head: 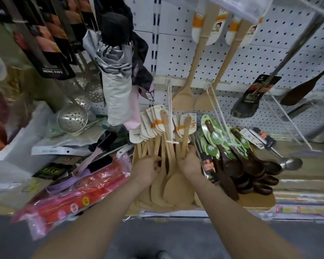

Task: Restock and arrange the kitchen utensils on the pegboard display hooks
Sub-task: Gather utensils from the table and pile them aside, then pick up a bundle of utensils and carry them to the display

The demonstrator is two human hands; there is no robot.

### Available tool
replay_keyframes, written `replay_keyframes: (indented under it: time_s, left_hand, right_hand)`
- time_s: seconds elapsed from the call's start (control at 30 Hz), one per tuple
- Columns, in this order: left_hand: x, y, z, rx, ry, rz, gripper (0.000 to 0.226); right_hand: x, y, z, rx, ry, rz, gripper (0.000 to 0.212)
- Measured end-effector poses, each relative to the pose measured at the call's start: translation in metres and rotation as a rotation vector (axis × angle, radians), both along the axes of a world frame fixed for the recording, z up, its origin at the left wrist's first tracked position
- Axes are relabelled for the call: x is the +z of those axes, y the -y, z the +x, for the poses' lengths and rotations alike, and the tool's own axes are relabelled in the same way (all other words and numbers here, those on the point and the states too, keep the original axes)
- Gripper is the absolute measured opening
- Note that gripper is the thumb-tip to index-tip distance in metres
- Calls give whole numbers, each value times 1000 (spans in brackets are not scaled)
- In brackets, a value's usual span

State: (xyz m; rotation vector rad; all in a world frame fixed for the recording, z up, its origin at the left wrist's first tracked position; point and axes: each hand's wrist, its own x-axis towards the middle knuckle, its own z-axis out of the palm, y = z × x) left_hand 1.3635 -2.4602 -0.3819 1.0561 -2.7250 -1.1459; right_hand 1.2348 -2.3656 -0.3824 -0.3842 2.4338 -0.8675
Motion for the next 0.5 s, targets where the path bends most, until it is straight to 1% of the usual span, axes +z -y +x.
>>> replay_keyframes:
  time_s: [0.1, 0.27, 0.37, 0.43, 0.5]
  left_hand:
    - [0, -4, -14, 1, 6, 7, 41]
    - [2, -12, -39, 56, -28, 63, 28]
    - [1, -13, -44, 151, -39, 78, 36]
    - [1, -11, -42, 223, -86, 33, 35]
    - [1, -7, -40, 252, -129, -38, 30]
  right_hand:
    - [4, -9, -5, 8, 20, 31, 47]
    - [5, -21, -16, 60, 17, 84, 37]
    - [1, -15, -11, 115, 19, 72, 31]
    - [-4, -7, -3, 142, 12, 38, 34]
    - [-9, 3, 4, 145, -5, 17, 46]
